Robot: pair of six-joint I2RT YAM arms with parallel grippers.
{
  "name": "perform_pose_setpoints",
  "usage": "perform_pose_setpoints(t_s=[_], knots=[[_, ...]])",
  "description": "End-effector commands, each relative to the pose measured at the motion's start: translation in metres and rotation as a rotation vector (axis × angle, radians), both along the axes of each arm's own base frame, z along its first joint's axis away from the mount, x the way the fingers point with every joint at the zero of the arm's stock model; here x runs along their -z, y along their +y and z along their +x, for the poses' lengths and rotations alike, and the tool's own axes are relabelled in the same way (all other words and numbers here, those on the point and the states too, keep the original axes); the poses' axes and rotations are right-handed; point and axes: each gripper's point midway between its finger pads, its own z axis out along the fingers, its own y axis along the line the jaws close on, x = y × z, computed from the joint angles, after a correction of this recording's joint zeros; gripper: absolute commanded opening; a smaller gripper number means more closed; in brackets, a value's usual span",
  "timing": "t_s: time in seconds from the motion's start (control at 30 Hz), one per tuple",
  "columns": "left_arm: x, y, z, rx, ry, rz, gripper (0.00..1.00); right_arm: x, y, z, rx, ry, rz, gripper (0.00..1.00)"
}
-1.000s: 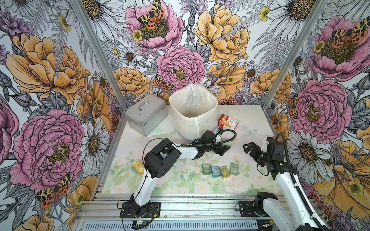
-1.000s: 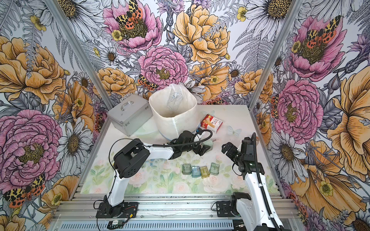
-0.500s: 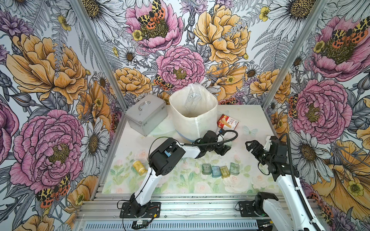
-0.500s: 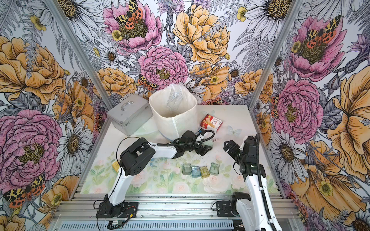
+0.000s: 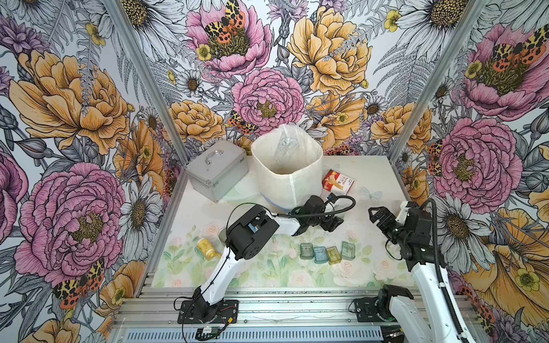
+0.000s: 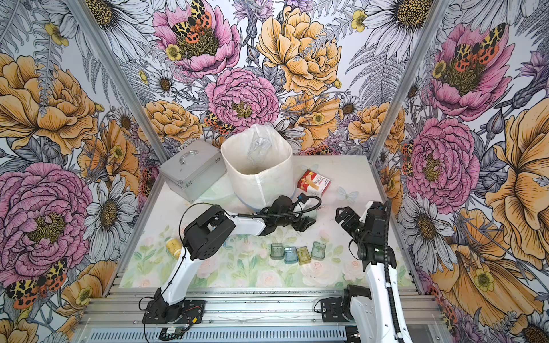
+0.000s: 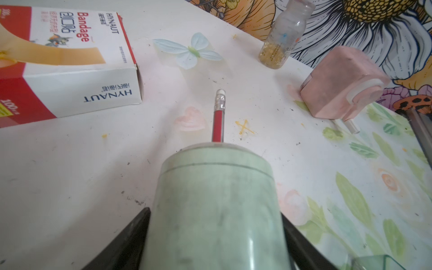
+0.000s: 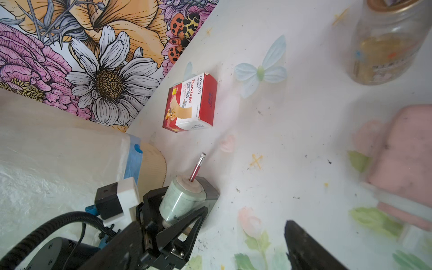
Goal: Take out the pencil sharpener tray and clean the shavings
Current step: Pick up the pencil sharpener from the center of the board.
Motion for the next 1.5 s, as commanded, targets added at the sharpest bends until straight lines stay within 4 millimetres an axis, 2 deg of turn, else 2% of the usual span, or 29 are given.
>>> perform_pose_setpoints(t_s=[0.0, 0.2, 0.37, 0.67, 0.87, 1.13, 1.3, 1.4, 1.43, 1.47], knots=[[-0.003, -0.009, 0.001, 0.013, -0.017, -0.016, 0.70, -0.005, 0.001, 0.007, -0.023, -0.034, -0.002, 0.96], [-0.021, -0.013, -0.006, 0.045, -0.088, -0.007, 0.56, -0.002, 0.000, 0.009, -0.018, -0.033, 0.008, 0.96], [-0.034, -0.014, -0.011, 0.063, -0.113, 0.019, 0.48, -0.001, 0.000, 0.012, -0.021, -0.029, 0.024, 0.95], [-0.061, -0.008, -0.025, 0.075, -0.119, 0.082, 0.44, 0.002, -0.001, 0.012, -0.012, -0.030, 0.033, 0.95], [-0.080, 0.000, -0.033, 0.083, -0.127, 0.122, 0.37, 0.004, -0.001, 0.015, -0.012, -0.028, 0.048, 0.95], [-0.108, 0.010, -0.046, 0.092, -0.087, 0.170, 0.14, 0.009, -0.001, 0.014, -0.010, -0.018, 0.062, 0.95], [-0.138, 0.022, -0.068, 0.138, -0.073, 0.154, 0.01, 0.009, 0.004, 0.015, -0.035, -0.016, 0.083, 0.94], [-0.155, 0.035, -0.080, 0.145, -0.064, 0.139, 0.00, 0.002, 0.005, 0.013, -0.029, -0.041, 0.095, 0.94], [-0.172, 0.042, -0.086, 0.147, -0.078, 0.118, 0.00, 0.000, 0.005, 0.012, -0.027, -0.051, 0.096, 0.94], [-0.178, 0.048, -0.091, 0.149, -0.077, 0.115, 0.00, -0.002, 0.006, 0.010, -0.025, -0.060, 0.097, 0.94]])
